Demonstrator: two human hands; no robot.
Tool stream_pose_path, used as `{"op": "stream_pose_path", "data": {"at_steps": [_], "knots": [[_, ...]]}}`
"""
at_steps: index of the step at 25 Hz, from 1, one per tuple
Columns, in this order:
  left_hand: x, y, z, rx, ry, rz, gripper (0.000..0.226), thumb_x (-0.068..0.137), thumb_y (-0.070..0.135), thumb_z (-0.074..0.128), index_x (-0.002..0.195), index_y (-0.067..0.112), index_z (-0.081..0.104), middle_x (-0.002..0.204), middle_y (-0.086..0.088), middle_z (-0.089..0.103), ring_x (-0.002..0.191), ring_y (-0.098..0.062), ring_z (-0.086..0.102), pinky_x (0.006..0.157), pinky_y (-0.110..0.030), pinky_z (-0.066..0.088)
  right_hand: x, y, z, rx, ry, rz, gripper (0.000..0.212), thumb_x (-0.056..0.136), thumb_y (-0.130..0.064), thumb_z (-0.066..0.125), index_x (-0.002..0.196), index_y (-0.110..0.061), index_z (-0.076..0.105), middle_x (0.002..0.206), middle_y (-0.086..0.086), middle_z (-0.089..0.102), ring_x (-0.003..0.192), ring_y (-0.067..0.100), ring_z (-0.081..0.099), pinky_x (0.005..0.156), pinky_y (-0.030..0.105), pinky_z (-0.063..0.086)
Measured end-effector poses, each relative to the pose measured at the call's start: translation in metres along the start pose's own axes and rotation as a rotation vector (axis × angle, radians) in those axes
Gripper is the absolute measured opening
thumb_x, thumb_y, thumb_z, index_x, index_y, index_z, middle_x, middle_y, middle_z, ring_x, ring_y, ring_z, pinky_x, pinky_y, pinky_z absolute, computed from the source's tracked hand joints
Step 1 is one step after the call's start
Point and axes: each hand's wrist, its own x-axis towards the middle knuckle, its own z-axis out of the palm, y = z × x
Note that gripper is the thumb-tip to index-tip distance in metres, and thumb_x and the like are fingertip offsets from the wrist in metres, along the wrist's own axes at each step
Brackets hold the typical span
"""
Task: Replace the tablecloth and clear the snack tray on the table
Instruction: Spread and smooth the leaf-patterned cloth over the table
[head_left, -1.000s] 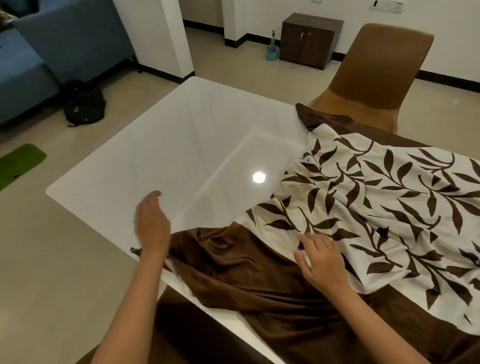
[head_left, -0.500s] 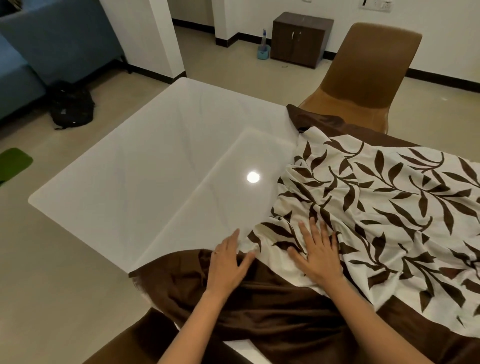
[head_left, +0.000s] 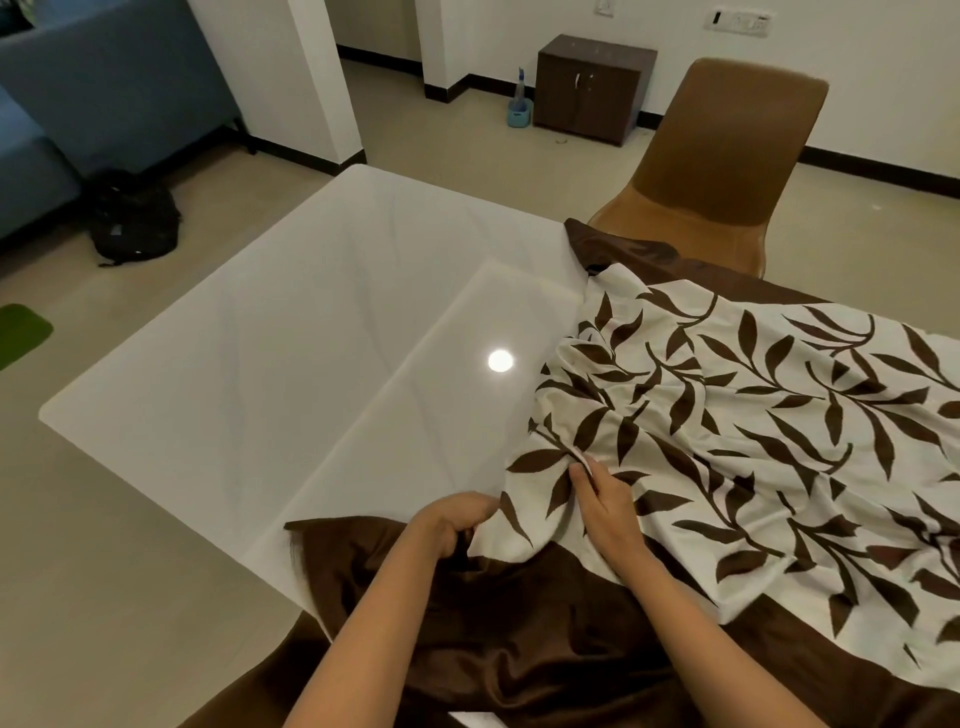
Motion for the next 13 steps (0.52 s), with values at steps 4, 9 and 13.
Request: {"op": "stream_pose_path", "data": {"at_steps": [4, 9, 13], "knots": [[0.003, 0.014, -0.028, -0.36, 0.272, 0.14, 0.03, 0.083, 0.039, 0.071, 0.085, 0.009, 0.068, 0.071, -0.004, 0.058, 0.06, -0.015, 0.05, 0.059, -0.031, 0.047, 0.006, 0.011, -0.027, -0.181, 0.262, -0.124, 0.01, 0.093, -0.011, 0.058, 0.097, -0.011, 0.067, 0.062, -0.004, 0.057, 0.054, 0.009, 0.053, 0.054, 0.026, 0.044], [-0.023, 0.033, -0.064, -0.241, 0.759, 0.546, 0.027, 0.087, 0.037, 0.068, 0.091, 0.01, 0.07, 0.083, 0.002, 0.064, 0.093, -0.03, 0.063, 0.079, -0.04, 0.048, -0.001, 0.021, -0.069, -0.423, 0.44, -0.299, 0.025, 0.088, -0.021, 0.053, 0.092, -0.005, 0.072, 0.072, -0.001, 0.065, 0.065, 0.015, 0.059, 0.065, 0.025, 0.043], [-0.022, 0.046, -0.064, -0.187, 0.78, 0.602, 0.026, 0.091, 0.037, 0.061, 0.085, 0.013, 0.069, 0.085, 0.001, 0.067, 0.083, -0.015, 0.059, 0.066, -0.024, 0.043, 0.002, 0.031, -0.075, -0.573, 0.267, -0.26, 0.011, 0.076, -0.009, 0.073, 0.082, -0.017, 0.069, 0.078, -0.008, 0.061, 0.076, 0.022, 0.058, 0.072, 0.033, 0.04]]}}
